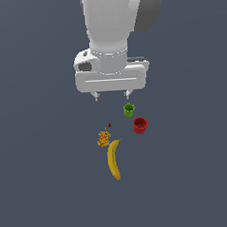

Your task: Pick up a designated object from a clutter of objects.

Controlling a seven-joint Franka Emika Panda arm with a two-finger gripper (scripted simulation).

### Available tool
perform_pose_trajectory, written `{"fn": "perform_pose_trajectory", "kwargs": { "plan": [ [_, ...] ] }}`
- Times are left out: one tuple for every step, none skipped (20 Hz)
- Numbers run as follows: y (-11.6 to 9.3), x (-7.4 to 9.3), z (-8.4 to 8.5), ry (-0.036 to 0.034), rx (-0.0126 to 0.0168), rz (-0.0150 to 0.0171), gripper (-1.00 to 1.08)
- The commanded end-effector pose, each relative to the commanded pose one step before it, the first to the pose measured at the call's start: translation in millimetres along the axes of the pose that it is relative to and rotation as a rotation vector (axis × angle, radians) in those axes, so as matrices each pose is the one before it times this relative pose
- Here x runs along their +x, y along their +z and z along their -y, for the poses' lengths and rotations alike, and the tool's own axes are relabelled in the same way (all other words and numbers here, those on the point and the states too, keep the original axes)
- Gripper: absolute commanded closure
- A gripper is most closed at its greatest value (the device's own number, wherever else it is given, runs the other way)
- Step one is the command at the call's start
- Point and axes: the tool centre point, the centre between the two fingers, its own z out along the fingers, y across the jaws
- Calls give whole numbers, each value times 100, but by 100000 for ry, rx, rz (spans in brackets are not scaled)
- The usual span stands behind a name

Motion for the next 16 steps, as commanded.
{"fn": "perform_pose_trajectory", "kwargs": {
  "plan": [
    [0,0,-1,0,0,0,-92],
    [-55,18,-48,175,45,-101,-92],
    [-156,54,-138,506,135,-288,-92],
    [-257,89,-226,826,221,-472,-92],
    [-357,123,-312,1135,307,-652,-92],
    [-450,155,-390,1408,386,-814,-92],
    [-405,142,-345,1239,344,-722,-92],
    [-298,106,-249,885,249,-520,-92],
    [-191,67,-156,541,155,-322,-92],
    [-78,27,-61,198,59,-121,-92],
    [40,-12,38,-130,-36,75,-92],
    [107,-39,74,-225,-70,144,-92],
    [71,-43,32,0,0,0,-92],
    [157,-23,67,70,-35,59,-92],
    [180,-57,80,96,-12,16,-92],
    [246,-75,103,105,-30,49,-92]
  ]
}}
